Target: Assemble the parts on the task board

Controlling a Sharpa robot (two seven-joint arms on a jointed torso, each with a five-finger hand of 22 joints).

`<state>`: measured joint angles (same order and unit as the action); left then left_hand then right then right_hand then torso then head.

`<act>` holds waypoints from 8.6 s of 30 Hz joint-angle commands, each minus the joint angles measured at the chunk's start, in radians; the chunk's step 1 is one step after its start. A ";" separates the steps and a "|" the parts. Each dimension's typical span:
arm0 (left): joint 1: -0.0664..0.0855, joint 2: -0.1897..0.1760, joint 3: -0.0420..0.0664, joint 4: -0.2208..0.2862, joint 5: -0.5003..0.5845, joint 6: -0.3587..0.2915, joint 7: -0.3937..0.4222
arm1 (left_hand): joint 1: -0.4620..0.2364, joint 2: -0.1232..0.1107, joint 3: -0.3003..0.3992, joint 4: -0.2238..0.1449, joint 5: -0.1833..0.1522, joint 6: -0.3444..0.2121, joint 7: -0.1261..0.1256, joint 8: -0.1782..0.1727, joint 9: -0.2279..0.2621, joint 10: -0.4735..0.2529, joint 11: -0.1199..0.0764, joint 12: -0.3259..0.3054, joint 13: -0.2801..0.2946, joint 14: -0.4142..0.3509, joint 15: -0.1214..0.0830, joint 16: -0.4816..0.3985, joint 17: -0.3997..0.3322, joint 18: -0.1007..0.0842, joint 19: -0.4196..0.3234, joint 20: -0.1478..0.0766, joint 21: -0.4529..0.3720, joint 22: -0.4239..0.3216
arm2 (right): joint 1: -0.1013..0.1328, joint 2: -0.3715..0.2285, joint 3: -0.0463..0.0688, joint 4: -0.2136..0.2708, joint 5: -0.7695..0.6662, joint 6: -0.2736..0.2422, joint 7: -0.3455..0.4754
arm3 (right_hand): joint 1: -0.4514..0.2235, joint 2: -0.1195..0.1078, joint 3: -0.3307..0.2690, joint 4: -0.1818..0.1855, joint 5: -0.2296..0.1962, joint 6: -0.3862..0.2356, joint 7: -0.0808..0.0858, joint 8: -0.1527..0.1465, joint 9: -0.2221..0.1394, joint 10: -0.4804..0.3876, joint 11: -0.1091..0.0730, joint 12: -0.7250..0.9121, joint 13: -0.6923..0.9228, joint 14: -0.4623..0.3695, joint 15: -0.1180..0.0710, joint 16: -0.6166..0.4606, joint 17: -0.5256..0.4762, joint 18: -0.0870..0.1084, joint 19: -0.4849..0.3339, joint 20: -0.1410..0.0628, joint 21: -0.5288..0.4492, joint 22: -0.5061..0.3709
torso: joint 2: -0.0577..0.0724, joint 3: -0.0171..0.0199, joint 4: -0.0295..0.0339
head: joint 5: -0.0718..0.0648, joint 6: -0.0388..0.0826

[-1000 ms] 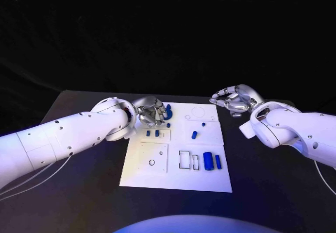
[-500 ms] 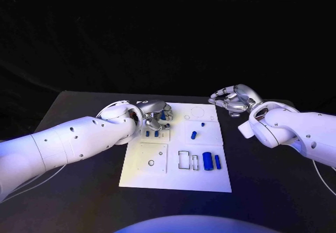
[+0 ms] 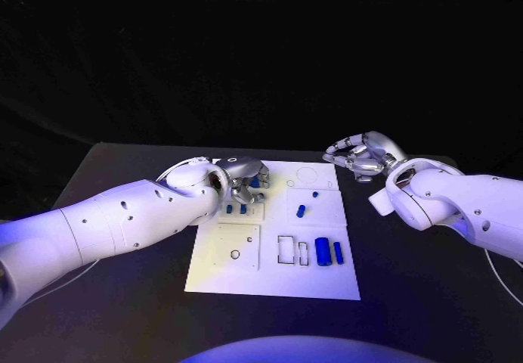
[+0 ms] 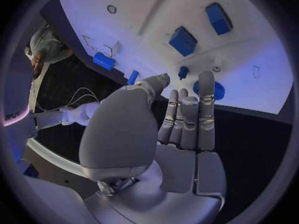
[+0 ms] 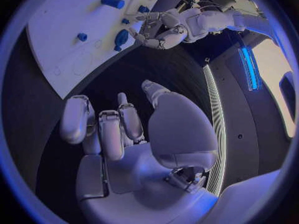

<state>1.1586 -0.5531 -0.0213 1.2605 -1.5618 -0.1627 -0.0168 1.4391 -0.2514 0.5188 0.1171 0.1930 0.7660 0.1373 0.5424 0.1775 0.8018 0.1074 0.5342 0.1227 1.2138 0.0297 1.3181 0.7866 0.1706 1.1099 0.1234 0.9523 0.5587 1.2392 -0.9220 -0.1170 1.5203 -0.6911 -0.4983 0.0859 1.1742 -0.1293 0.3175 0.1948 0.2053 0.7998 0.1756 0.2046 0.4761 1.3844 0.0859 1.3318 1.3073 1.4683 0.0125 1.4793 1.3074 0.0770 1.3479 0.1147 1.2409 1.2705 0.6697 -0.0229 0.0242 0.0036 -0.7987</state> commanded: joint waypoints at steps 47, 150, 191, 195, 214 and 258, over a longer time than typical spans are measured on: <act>-0.007 0.078 -0.004 -0.079 -0.023 0.127 -0.093 | 0.007 0.034 0.097 -0.044 -0.003 0.093 0.011 -0.062 -0.015 0.190 -0.026 -0.024 -0.040 0.111 -0.022 0.089 0.092 -0.017 0.094 -0.011 0.175 0.213 | -0.001 0.006 0.000 0.001 -0.004 0.008 0.011 | 0.010 0.002 -0.004 0.005 0.005 -0.001 -0.006 0.007 0.001 -0.005 -0.002 -0.004 0.015 0.044 -0.004 -0.005 0.018 0.014 -0.007 -0.001 -0.007 -0.002 | -0.001 0.0002 0.0021 | -0.003 -0.008; -0.011 -0.059 0.050 -0.036 0.144 0.101 -0.054 | -0.036 0.030 0.153 -0.089 -0.004 0.171 0.018 -0.123 -0.004 0.299 -0.022 -0.153 -0.047 0.138 -0.020 0.078 0.049 -0.029 0.124 -0.008 0.236 0.292 | -0.001 0.006 0.000 -0.004 -0.004 0.004 0.017 | 0.013 0.008 -0.007 0.011 0.006 0.002 -0.007 0.011 0.003 -0.005 -0.003 -0.005 0.015 0.044 -0.005 -0.007 0.017 0.014 -0.009 -0.001 -0.011 -0.004 | -0.007 0.0003 0.0063 | -0.002 -0.007; -0.011 -0.052 0.039 -0.044 0.123 0.105 -0.049 | -0.024 0.035 0.145 -0.103 -0.005 0.189 0.011 -0.123 0.003 0.325 -0.030 -0.162 -0.040 0.137 -0.026 0.076 0.038 -0.029 0.127 -0.013 0.239 0.298 | -0.001 0.005 0.000 -0.004 -0.004 0.004 0.017 | 0.013 0.008 -0.007 0.011 0.006 0.002 -0.007 0.011 0.003 -0.005 -0.003 -0.005 0.015 0.044 -0.005 -0.007 0.017 0.014 -0.009 -0.001 -0.011 -0.004 | -0.007 -0.0005 0.0078 | -0.004 -0.011; -0.011 -0.052 0.039 -0.044 0.122 0.098 -0.045 | -0.023 0.037 0.144 -0.105 -0.005 0.192 0.010 -0.123 0.004 0.328 -0.031 -0.163 -0.038 0.137 -0.027 0.075 0.036 -0.030 0.128 -0.014 0.241 0.300 | -0.001 0.005 0.000 -0.004 -0.004 0.004 0.017 | 0.013 0.009 -0.012 0.016 0.007 0.003 -0.007 0.012 0.003 -0.005 -0.003 -0.004 0.016 0.044 -0.005 -0.008 0.017 0.014 -0.009 -0.001 -0.013 -0.004 | -0.007 -0.0002 0.0074 | -0.004 -0.010; -0.011 -0.053 0.038 -0.044 0.131 0.112 -0.043 | -0.047 0.021 0.126 -0.100 -0.005 0.177 0.016 -0.148 0.001 0.299 -0.019 -0.209 -0.044 0.135 -0.018 0.082 0.056 -0.026 0.112 -0.013 0.225 0.275 | -0.001 0.005 0.000 -0.005 -0.004 0.005 0.016 | 0.013 0.009 -0.012 0.016 0.007 0.003 -0.007 0.012 0.003 -0.005 -0.003 -0.004 0.016 0.044 -0.005 -0.008 0.017 0.014 -0.009 -0.001 -0.013 -0.004 | -0.007 0.0002 0.0066 | -0.002 -0.009; -0.011 -0.062 0.038 -0.040 0.129 0.106 -0.046 | -0.060 -0.004 0.119 -0.105 -0.003 0.119 0.035 -0.220 -0.021 0.244 0.003 -0.264 -0.045 0.102 0.001 0.083 0.019 -0.017 0.079 -0.002 0.198 0.232 | -0.001 0.006 0.000 -0.007 -0.003 0.004 0.016 | 0.015 0.010 -0.015 0.019 0.007 0.002 -0.007 0.013 0.004 -0.006 -0.004 -0.005 0.014 0.044 -0.005 -0.009 0.015 0.015 -0.009 -0.002 -0.015 -0.005 | -0.007 0.0001 0.0068 | -0.001 -0.012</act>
<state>1.1473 -0.6152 0.0164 1.2176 -1.4328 -0.0627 -0.0676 1.3827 -0.2460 0.6441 0.0138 0.1919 0.8917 0.1712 0.3267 0.1582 1.0523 0.1126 0.2748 0.0782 1.3222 0.0291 1.3998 0.8066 0.1544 1.1982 0.1202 1.1540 0.7913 1.2388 -0.9168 -0.1171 1.5131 -0.6902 -0.5002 0.0948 1.1821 -0.1214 0.3023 0.2100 0.2052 0.7998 0.1756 0.2126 0.4789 1.3845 0.0859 1.3320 1.3074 1.4683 0.0125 1.4753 1.3074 0.0770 1.3445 0.1111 1.2293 1.2669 0.6624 -0.0228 0.0306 0.0028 -0.8103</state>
